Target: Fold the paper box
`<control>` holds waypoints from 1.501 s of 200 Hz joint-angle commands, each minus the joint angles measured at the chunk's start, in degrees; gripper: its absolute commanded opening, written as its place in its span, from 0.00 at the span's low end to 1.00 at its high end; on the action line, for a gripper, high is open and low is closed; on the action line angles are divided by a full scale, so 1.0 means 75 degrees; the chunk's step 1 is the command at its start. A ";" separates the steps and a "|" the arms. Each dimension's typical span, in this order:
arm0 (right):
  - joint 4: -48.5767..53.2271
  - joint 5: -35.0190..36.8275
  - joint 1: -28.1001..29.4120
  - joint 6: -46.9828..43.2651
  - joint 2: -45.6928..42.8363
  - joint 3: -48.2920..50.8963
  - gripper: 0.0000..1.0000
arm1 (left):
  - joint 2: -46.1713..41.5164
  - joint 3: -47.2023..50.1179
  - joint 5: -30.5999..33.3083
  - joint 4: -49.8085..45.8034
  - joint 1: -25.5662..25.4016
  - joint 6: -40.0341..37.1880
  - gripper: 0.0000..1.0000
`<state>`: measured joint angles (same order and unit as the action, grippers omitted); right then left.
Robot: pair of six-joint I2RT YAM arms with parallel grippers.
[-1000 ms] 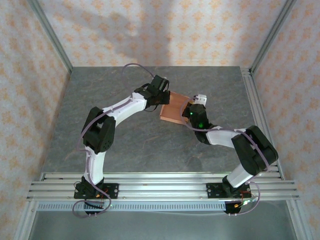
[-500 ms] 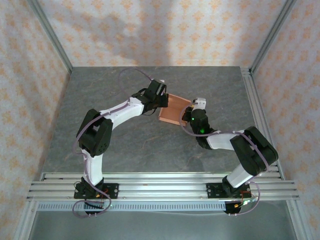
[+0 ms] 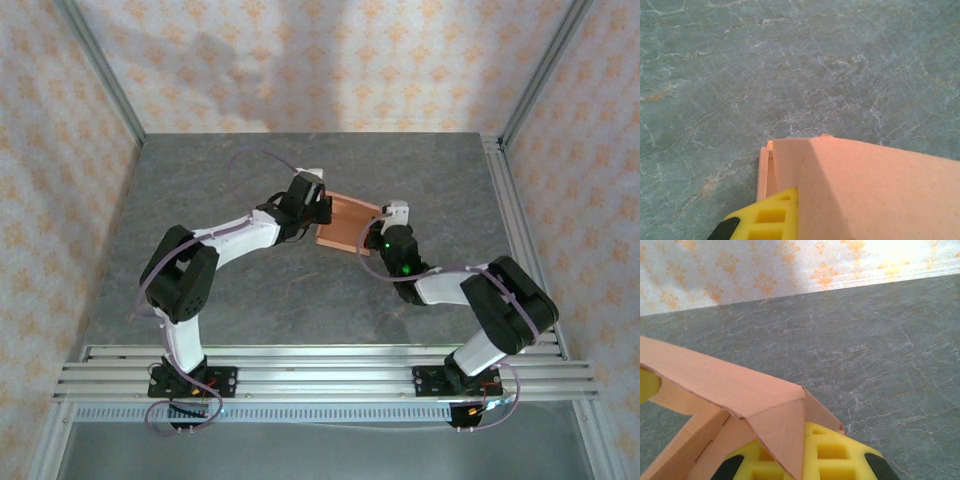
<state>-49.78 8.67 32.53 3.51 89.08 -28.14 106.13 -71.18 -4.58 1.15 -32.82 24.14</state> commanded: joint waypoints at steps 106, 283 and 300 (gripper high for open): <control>-0.0652 0.0134 0.0408 -0.1132 0.0314 0.0423 0.04 | -0.0424 0.1955 0.0835 0.2780 -0.0417 -0.0712 0.00; -0.0604 -0.0246 0.0514 -0.1106 -0.0344 0.0838 0.45 | -0.0404 0.2823 0.1307 0.3560 -0.0417 -0.0939 0.00; -0.0494 -0.0370 0.0522 -0.1116 -0.0604 0.0977 0.69 | -0.0381 0.2781 0.1365 0.3493 -0.0417 -0.0952 0.00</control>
<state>-55.07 7.68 36.03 -5.08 87.96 -22.44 103.74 -51.24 3.77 31.16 -35.27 17.89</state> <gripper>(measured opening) 0.577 0.055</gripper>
